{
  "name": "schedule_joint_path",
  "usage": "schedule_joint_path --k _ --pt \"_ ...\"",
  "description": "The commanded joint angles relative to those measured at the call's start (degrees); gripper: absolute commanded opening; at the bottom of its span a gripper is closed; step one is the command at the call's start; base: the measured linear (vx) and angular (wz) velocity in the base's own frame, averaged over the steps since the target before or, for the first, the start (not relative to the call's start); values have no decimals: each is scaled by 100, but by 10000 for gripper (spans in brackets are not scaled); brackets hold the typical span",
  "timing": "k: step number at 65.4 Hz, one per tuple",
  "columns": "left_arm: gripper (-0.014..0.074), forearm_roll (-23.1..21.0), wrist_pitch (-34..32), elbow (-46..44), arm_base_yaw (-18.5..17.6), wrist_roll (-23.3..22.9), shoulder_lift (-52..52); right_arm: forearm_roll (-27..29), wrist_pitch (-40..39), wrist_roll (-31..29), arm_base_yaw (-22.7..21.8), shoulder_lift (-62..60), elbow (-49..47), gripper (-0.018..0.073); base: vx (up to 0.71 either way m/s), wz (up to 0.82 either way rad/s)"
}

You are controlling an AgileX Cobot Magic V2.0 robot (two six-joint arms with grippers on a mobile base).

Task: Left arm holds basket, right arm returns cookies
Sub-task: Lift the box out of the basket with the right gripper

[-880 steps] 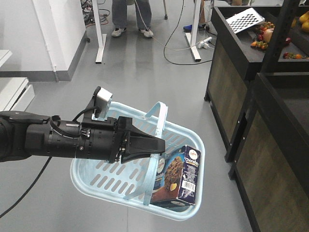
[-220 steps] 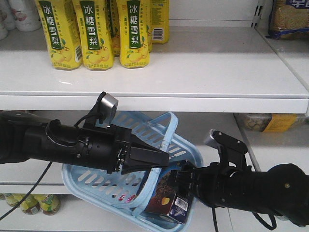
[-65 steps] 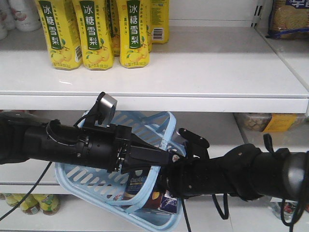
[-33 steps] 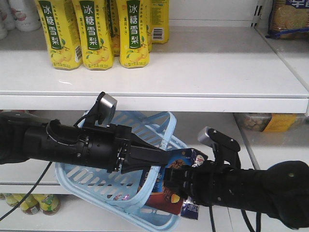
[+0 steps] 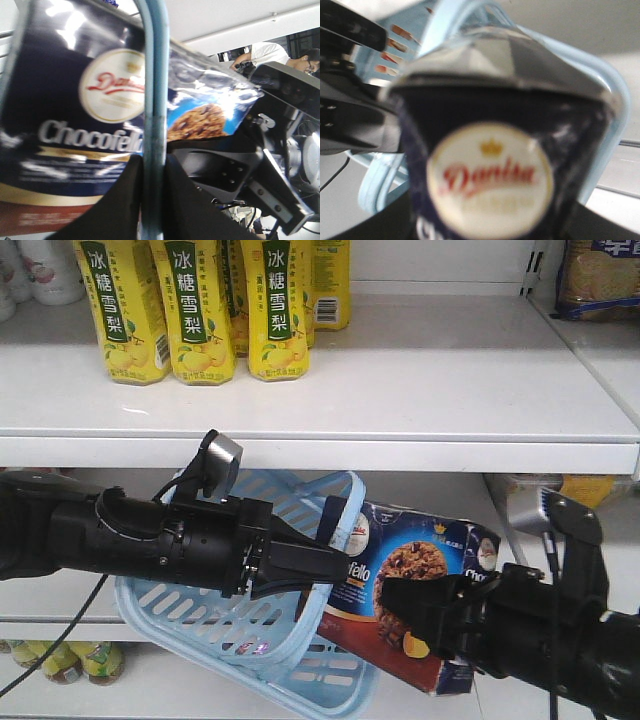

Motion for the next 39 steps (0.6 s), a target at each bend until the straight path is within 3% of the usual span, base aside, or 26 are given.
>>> schedule_joint_path --k 1,12,22,33,39 --pt "-6 -1002 -16 -225 39 221 -234 -539 -36 139 -36 -471 -176 227 0 0" --pt "-6 -1002 -16 -225 39 221 -234 -1810 541 978 -562 -822 -183 227 0 0" --pt "-6 -1002 -16 -225 39 221 -234 -2990 1654 1507 -1254 -1253 -426 227 0 0" --pt "-6 -1002 -16 -225 39 221 -234 -4275 3116 1921 -1888 -1774 -1256 227 0 0" --pt "-6 -1002 -16 -225 39 221 -234 -4642 3396 2164 -2090 -2002 -1828 227 0 0"
